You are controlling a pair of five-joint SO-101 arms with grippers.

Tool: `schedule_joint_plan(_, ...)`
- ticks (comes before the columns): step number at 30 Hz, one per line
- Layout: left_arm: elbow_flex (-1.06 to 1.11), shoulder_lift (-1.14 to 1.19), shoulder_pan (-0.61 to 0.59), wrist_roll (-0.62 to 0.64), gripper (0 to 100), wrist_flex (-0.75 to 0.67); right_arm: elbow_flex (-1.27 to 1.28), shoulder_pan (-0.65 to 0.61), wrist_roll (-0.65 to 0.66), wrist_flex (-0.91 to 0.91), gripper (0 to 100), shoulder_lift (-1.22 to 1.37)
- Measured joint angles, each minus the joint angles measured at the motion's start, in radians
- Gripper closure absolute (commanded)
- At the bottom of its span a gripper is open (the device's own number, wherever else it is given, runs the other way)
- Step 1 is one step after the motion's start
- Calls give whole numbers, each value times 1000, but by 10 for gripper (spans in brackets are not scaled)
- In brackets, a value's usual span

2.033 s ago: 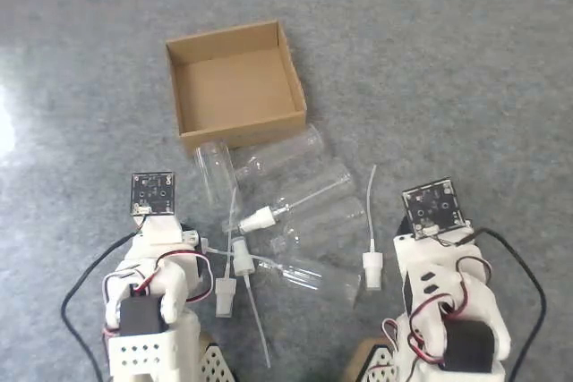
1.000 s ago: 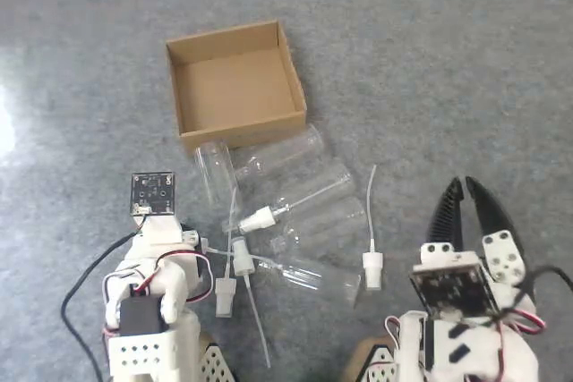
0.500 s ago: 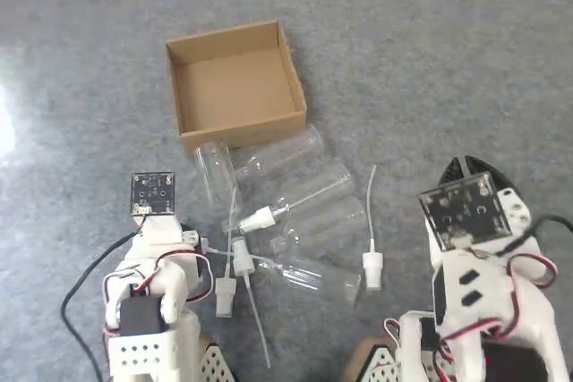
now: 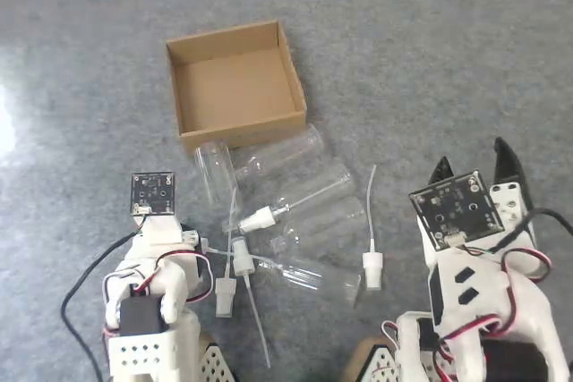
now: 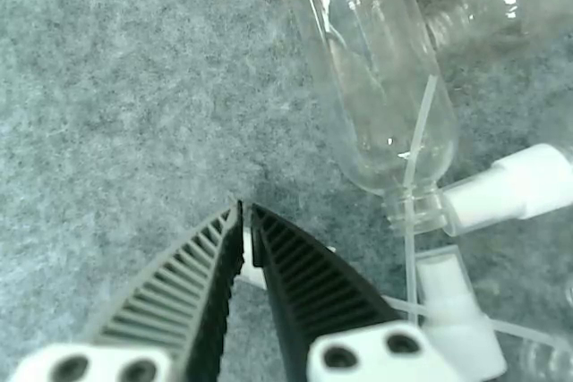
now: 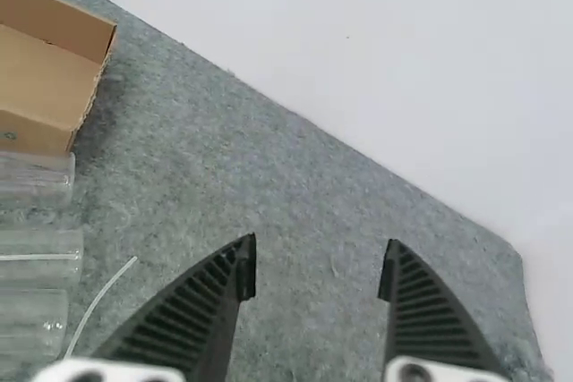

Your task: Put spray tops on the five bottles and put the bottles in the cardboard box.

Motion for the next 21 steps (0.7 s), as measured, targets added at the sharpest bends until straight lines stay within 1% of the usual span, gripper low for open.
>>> schedule_joint_plan(3, 0, 0, 0, 0, 987, 0, -11, -6, 0, 0, 787, 0)
schedule_joint_plan(6, 0, 0, 0, 0, 987, 0, -94, -26, 0, 21, 786, 52)
schedule_joint_plan(15, 0, 0, 0, 0, 987, 0, -503, -28, -40, 203, 786, 390)
schedule_joint_plan(21, 0, 0, 0, 0, 987, 0, -672, -107, -44, 305, 785, 554)
